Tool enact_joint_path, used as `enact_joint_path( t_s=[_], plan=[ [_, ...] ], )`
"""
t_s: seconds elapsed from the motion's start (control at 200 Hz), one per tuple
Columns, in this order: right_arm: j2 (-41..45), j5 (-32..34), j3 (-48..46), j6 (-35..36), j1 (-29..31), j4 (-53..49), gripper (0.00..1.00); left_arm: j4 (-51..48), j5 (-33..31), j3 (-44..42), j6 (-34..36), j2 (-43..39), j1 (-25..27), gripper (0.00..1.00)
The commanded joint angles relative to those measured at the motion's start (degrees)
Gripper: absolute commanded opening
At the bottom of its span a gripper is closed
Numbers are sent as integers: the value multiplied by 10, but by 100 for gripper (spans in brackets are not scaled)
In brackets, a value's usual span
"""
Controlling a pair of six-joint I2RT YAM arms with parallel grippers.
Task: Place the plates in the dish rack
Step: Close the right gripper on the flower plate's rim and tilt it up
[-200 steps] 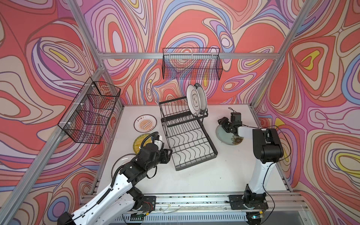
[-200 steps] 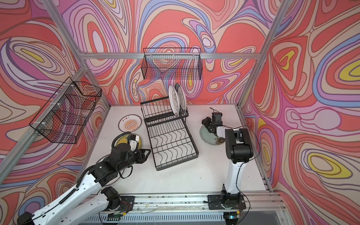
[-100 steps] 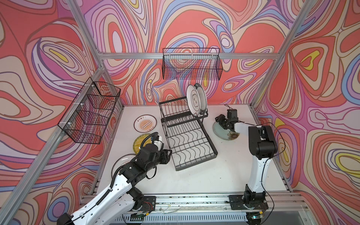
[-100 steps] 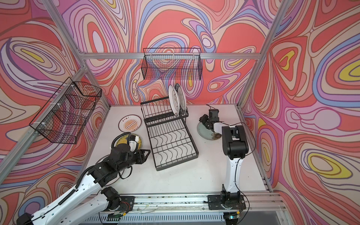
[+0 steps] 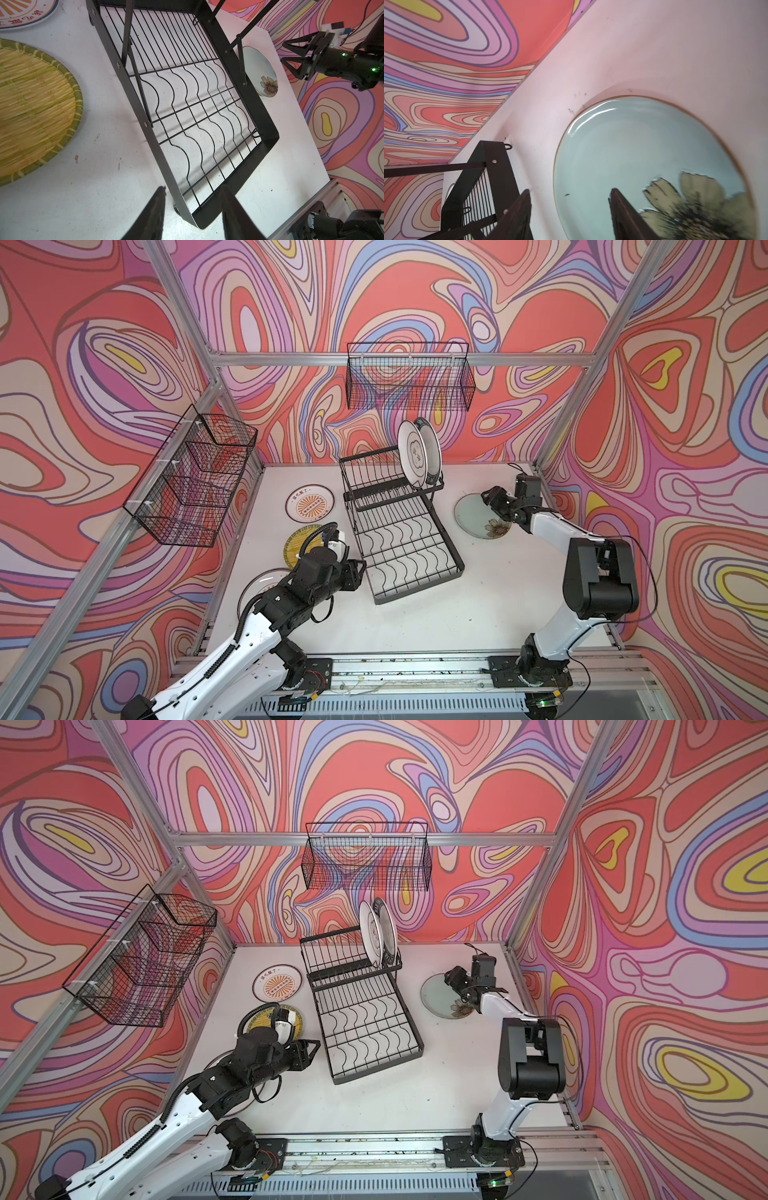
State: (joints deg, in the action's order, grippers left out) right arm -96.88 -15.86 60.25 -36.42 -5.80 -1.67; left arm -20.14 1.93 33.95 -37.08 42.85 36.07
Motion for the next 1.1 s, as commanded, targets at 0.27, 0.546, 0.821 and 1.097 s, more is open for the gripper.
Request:
enact_joint_path(
  t_s=[0.27, 0.546, 0.821, 1.097],
  plan=[
    [25, -108, -67, 39, -128, -18, 62, -12, -2, 9, -1, -1, 2, 47],
    [-7, -117, -74, 53, -143, -14, 62, -11, -2, 13, -3, 4, 2, 47],
    [-38, -119, -85, 52, -143, 7, 61, -13, -2, 16, -4, 6, 2, 47],
    [-77, -144, -91, 46, -143, 35, 58, -11, -3, 15, -8, 11, 2, 47]
  ],
)
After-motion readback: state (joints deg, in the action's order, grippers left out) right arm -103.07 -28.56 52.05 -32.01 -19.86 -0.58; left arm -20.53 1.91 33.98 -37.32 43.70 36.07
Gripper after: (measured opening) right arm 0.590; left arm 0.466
